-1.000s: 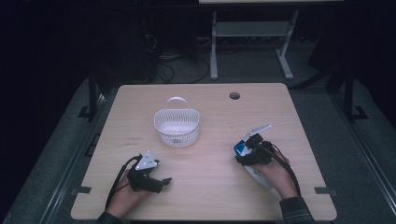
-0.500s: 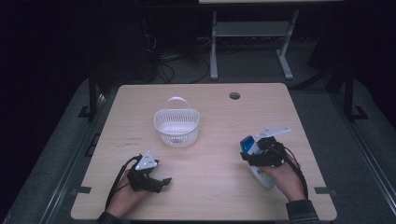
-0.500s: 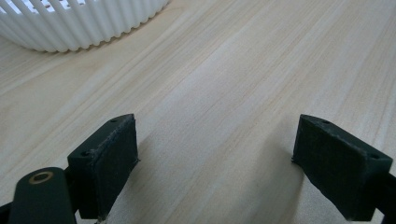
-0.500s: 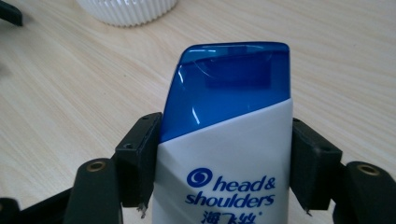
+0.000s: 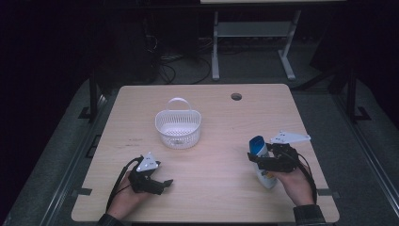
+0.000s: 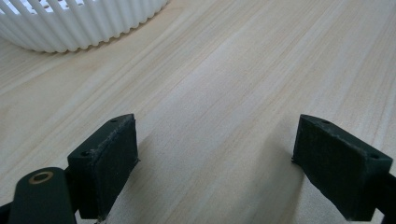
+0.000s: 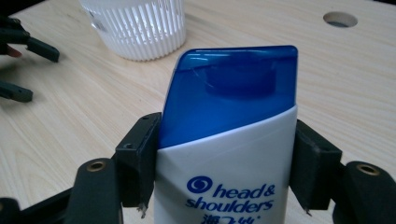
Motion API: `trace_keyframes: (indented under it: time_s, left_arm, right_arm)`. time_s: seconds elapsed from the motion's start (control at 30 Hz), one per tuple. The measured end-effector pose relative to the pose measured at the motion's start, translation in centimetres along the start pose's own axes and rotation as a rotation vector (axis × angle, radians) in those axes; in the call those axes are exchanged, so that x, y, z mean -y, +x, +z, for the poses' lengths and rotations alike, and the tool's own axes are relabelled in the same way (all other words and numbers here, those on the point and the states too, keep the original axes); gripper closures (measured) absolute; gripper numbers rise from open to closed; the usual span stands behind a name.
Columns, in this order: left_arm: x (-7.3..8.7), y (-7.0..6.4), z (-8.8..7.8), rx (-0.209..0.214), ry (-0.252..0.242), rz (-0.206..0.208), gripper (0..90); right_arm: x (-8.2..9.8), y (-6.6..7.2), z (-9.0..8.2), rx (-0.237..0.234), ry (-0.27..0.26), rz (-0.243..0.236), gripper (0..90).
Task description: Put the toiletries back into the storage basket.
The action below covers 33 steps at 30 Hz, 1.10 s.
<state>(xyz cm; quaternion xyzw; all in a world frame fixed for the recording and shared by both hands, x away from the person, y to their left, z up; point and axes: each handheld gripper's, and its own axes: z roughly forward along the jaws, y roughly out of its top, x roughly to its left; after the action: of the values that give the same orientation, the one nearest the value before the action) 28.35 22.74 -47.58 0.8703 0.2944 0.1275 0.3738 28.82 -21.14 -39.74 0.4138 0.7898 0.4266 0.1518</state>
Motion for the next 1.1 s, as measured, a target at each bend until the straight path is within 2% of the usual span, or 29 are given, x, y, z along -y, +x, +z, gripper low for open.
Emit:
trace_keyframes:
  time_s: [0.4, 0.8, 1.1]
  left_arm:
    - [0.0, 0.0, 0.0, 0.000, 0.004, 0.004, 12.8]
    - [0.0, 0.0, 0.1, 0.003, -0.002, -0.001, 12.8]
    - [-0.1, -0.1, 0.1, 0.004, 0.003, 0.003, 12.8]
  right_arm:
    - [0.7, -0.2, -1.5, -0.060, -0.102, 0.010, 34.5]
    - [0.3, -0.1, -2.5, -0.061, -0.159, 0.008, 34.5]
    - [-0.9, -0.2, -3.7, -0.056, -0.206, 0.004, 34.5]
